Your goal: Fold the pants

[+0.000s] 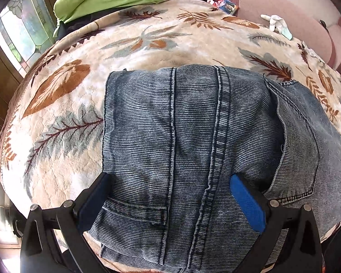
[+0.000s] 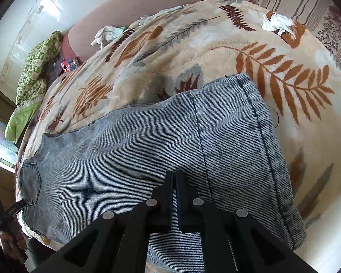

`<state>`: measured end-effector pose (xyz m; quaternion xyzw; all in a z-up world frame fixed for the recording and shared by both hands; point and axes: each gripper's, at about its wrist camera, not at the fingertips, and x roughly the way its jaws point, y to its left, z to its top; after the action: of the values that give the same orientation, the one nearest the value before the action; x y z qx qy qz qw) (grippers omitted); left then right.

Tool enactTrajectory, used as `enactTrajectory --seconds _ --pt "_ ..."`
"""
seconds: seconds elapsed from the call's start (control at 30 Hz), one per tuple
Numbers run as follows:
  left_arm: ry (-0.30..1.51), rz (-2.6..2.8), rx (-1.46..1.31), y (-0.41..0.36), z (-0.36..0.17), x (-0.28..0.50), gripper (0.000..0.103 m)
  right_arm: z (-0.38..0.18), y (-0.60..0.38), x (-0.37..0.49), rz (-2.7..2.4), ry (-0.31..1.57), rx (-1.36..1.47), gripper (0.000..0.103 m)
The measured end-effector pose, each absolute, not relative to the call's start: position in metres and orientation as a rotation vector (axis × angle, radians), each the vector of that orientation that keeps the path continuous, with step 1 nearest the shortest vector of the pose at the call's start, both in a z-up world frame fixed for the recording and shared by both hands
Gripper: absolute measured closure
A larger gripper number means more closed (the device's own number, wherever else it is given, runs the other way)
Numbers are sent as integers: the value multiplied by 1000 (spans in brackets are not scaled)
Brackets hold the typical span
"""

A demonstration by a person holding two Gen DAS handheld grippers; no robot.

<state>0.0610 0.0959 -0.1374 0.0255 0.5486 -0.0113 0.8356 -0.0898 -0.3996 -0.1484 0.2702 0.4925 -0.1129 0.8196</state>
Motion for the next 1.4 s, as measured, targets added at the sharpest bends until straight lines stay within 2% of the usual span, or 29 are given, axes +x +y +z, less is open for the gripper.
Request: enactTrajectory --seconds 0.1,0.27,0.47,0.7,0.87,1.27,1.4 --pt "1169 15 61 94 -133 68 0 -148 -399 -91 -243 1049 570 98" --pt "1046 -32 142 56 -104 59 0 -141 -393 -95 -260 1021 534 98" --pt "1003 -231 197 -12 -90 47 0 -114 -369 -110 -179 855 427 96" --pt "1067 -347 328 -85 -122 29 0 -132 -314 -94 -45 1035 349 96" --pt "1145 -312 348 -90 -153 38 0 -140 -301 -92 -49 1044 273 95" --pt "1139 -302 345 -86 -140 26 0 -142 -300 -89 -33 1026 272 95" --pt "1170 -330 369 -88 -151 17 0 -142 -303 -89 -27 1026 293 95"
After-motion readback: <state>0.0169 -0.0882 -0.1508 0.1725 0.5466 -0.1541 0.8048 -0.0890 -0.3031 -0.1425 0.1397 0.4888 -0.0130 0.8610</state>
